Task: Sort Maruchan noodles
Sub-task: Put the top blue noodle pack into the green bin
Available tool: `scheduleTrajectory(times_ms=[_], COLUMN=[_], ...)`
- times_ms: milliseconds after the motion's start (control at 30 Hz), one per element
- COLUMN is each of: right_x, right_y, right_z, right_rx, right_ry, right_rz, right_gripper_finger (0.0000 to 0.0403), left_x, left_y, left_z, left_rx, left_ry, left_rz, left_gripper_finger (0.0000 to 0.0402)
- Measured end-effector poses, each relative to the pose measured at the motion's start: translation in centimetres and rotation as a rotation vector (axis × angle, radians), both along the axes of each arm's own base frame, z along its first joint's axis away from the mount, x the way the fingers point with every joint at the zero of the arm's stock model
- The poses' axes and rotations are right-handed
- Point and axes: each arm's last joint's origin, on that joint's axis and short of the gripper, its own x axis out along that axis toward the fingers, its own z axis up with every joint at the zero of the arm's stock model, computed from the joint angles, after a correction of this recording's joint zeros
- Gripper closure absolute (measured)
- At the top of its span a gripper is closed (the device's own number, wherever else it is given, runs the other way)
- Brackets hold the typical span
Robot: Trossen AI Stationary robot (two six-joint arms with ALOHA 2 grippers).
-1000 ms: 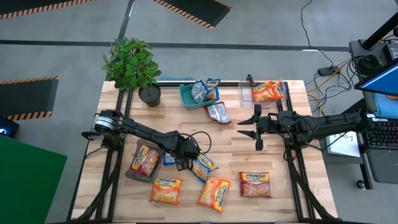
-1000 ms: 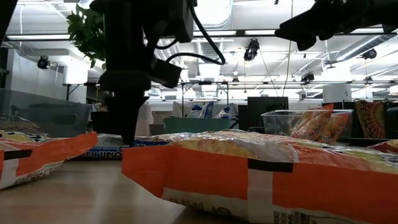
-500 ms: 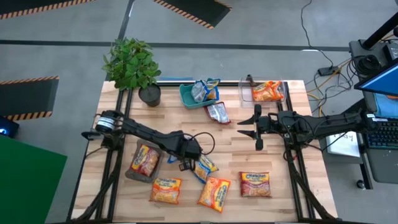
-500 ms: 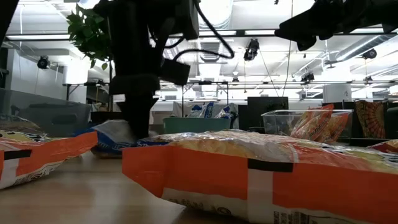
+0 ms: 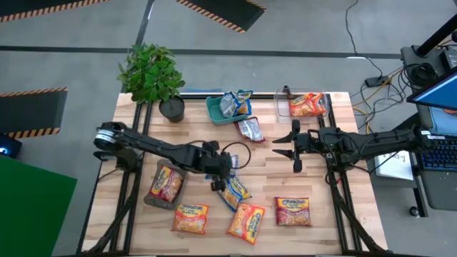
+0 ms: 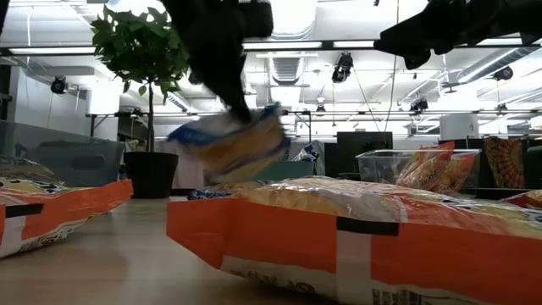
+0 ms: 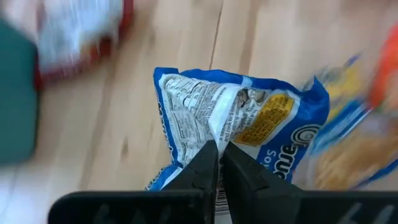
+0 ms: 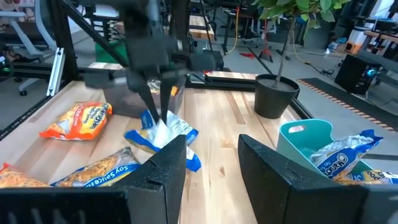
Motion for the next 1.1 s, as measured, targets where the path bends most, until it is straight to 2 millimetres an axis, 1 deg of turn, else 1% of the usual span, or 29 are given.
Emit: scheduleTrajectory(times_ms=[133,233,333,467,533,633,767,900,1100], right_x=[0.4,1.2,2.1,3.6,4.5,6.0,7.8,9.5,12.2], right_y=[0.1,0.7,1.5,2.8,3.4,4.2,4.3,4.5,5.0], right_z=[-0.1,-0.2,-0.2,1.1,1.7,2.1,2.6,2.2,1.8], right_rx=[0.001,-0.022,-0.061,-0.093,-0.116,-0.161,-0.197,-0.238,-0.249], right_ry=[-0.008,-0.024,-0.048,-0.016,0.043,0.180,0.369,0.531,0.615], right_rz=[0.014,0.076,0.129,0.188,0.216,0.251,0.196,0.151,0.158], right_gripper_finger=[0.0268,0.0259,0.0239,0.0205,0.0191,0.0172,0.0157,0.0154,0.0162], left_x=[0.6,1.1,1.3,1.5,1.6,1.7,1.7,1.8,1.9], left_y=[-0.2,-0.3,-0.3,0.3,0.6,0.9,1.1,1.1,1.1], left_z=[2.3,3.4,4.0,4.1,4.1,4.1,4.2,4.3,4.3], left_rx=[0.005,-0.001,-0.010,-0.016,-0.025,-0.038,-0.046,-0.038,-0.036], left_ry=[-0.167,-0.262,-0.313,-0.320,-0.321,-0.327,-0.333,-0.350,-0.351], left_rz=[-0.116,-0.197,-0.266,-0.280,-0.280,-0.283,-0.285,-0.292,-0.294], left_gripper_finger=[0.0401,0.0401,0.0401,0.0401,0.0401,0.0401,0.0401,0.0401,0.0402])
